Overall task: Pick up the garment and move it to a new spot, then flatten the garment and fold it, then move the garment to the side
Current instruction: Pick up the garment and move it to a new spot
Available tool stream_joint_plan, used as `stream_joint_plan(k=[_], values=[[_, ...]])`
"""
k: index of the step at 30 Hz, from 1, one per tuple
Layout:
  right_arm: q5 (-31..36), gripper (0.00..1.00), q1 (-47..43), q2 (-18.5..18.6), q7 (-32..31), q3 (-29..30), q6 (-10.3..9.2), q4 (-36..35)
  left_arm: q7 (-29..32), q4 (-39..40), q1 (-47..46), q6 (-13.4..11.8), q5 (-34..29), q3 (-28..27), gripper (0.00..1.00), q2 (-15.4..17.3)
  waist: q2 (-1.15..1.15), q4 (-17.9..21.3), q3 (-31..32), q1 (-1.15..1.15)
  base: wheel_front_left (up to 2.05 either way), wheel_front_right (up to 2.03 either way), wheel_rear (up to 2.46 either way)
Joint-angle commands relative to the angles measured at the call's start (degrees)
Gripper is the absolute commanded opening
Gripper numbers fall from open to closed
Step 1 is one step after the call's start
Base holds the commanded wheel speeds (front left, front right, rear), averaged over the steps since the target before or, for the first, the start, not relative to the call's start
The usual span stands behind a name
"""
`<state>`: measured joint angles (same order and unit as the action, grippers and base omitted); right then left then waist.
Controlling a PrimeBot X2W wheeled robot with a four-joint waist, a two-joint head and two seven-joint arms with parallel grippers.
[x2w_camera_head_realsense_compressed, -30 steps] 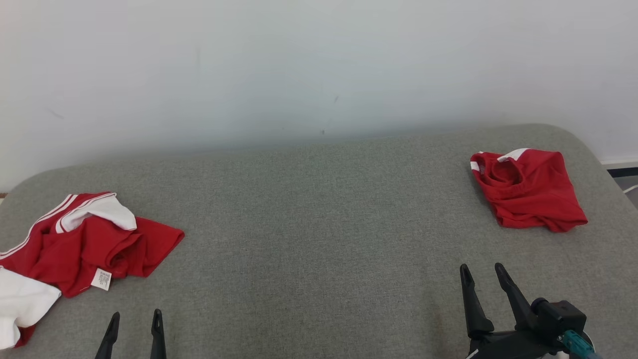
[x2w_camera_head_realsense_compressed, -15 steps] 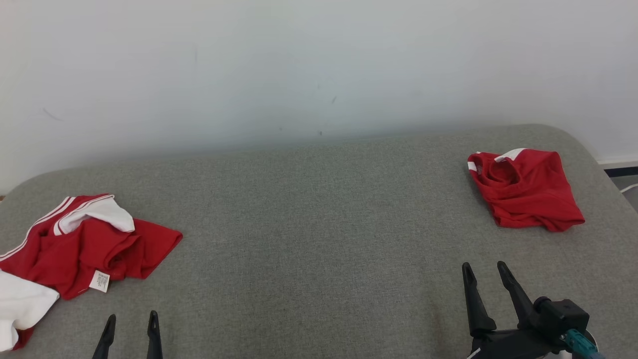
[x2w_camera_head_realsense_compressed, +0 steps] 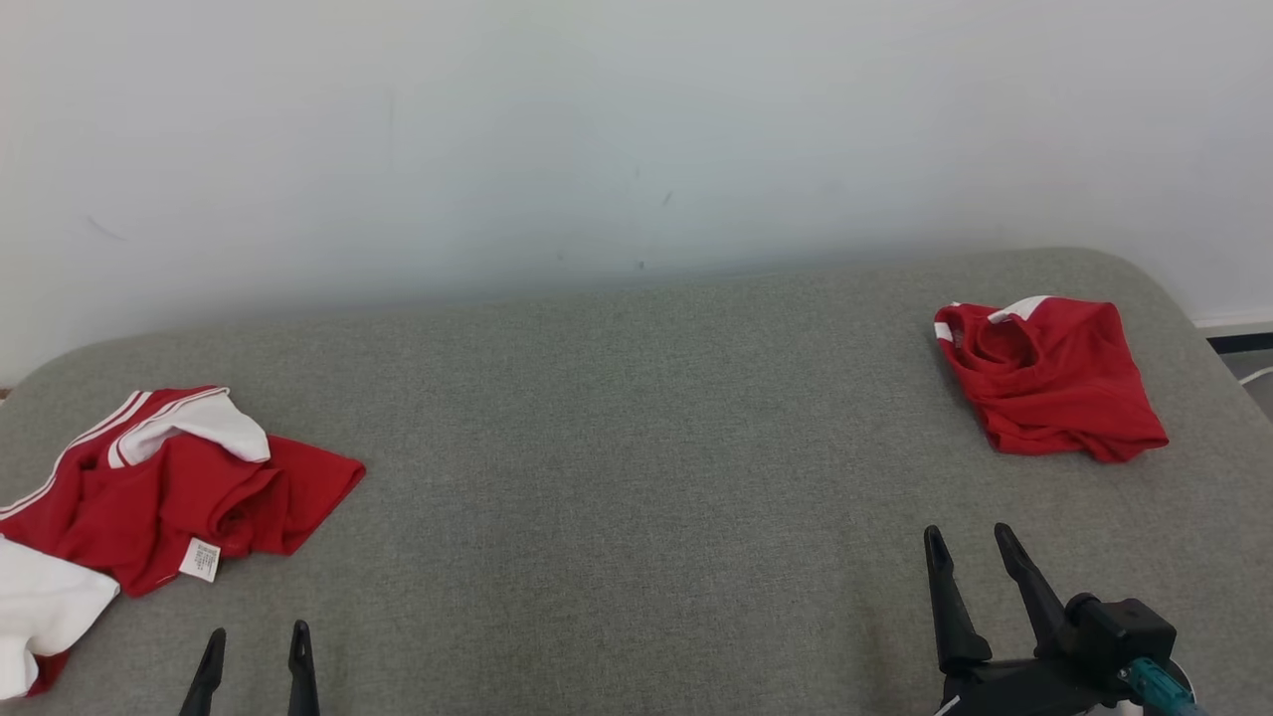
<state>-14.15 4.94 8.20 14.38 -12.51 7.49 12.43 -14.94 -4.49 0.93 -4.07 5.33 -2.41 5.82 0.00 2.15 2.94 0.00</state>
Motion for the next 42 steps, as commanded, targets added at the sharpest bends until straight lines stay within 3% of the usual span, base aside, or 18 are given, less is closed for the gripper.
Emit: stream_joint_plan(k=[1,15,42], values=[[0.2,1.0,-0.9,-0.1,0.1,0.1,0.01,0.0,-0.2,0.0,0.5,0.0,0.0,-0.2,1.0,0.1,0.0,-0.1,0.0,0.0,0.0,0.0,0.0],[-0.1,1.0,-1.2,-0.2,0.2,0.1,0.01,0.1,-0.2,0.1,0.0,-1.1,-0.4,-0.6,1.0,0.1,0.0,-3.6,-0.3,0.0,0.0,0.0,0.0],[-1.8,1.0,0.0,0.7,0.8,-1.7,0.01,0.4,-0.2,0.3,0.4,-1.7,1.0,-1.2,1.0,1.0,0.0,-19.4,-1.6,0.0,0.0,0.0,0.0]])
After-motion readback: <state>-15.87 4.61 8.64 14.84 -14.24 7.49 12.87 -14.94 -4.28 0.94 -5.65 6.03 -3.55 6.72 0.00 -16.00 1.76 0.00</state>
